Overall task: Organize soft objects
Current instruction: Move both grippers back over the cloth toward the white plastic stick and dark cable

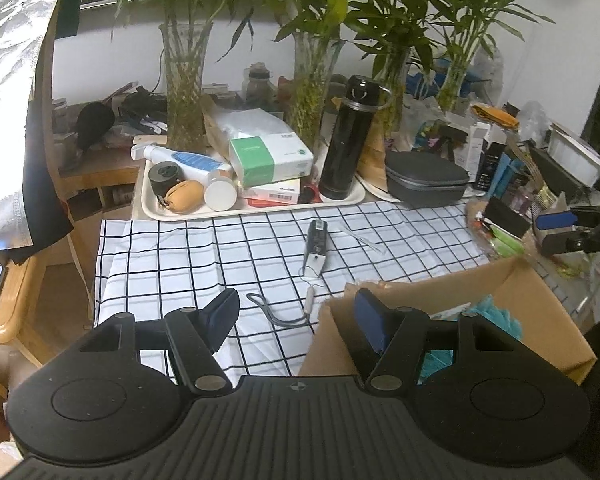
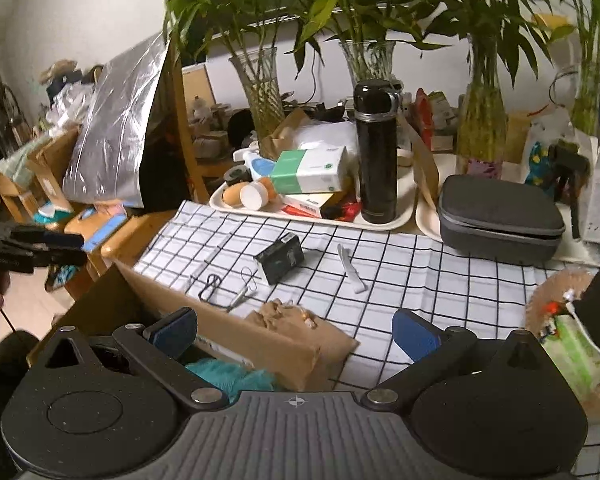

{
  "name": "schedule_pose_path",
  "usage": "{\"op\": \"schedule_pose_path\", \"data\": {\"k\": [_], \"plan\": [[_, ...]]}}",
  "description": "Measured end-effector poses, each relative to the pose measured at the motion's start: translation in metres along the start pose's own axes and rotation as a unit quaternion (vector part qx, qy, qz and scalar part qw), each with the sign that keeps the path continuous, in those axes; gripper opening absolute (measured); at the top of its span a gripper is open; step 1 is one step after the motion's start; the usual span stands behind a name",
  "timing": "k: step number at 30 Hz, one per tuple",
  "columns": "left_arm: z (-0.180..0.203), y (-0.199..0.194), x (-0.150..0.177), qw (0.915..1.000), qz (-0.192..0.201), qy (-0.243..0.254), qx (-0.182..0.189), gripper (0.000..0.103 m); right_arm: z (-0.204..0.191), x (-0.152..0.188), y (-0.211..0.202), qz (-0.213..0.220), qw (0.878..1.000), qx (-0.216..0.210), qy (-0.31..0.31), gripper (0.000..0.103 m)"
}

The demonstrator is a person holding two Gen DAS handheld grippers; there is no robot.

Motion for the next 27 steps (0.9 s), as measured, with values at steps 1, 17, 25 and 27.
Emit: {"op": "schedule_pose_path", "data": {"k": [1,17,25,27], "plan": [[-0.002,0.002,-0.001,1.0000,0.000,-0.002,-0.001,0.063,0.002,-0.001,0.002,0.000,1.000,-0.003,0.003,0.103],[-0.044,0.040,-0.004,0.9987,0.014,-0.049,-0.002,0.063,0.030,-0.017,0.064,0.019,0.997,0.070,0.022,0.103],[-0.072,0.068,0.001,0.9961,0.019,-0.086,0.000,0.063,0.045,-0.014,0.100,0.020,0.996,0.081,0.037,0.103],[-0.079,0.077,0.003,0.9955,0.018,-0.094,0.002,0.063,0.047,-0.014,0.112,0.011,0.996,0.078,0.032,0.103]]}}
Point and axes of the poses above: each gripper's, at about its wrist camera, not at the fingertips, and y roughly the way its jaws point, z to its right, x to its underside, the point moved 2 cm from there along y, roughly the way its jaws point, and after that the axes turned 11 degrees about x, right-handed, at the moved point
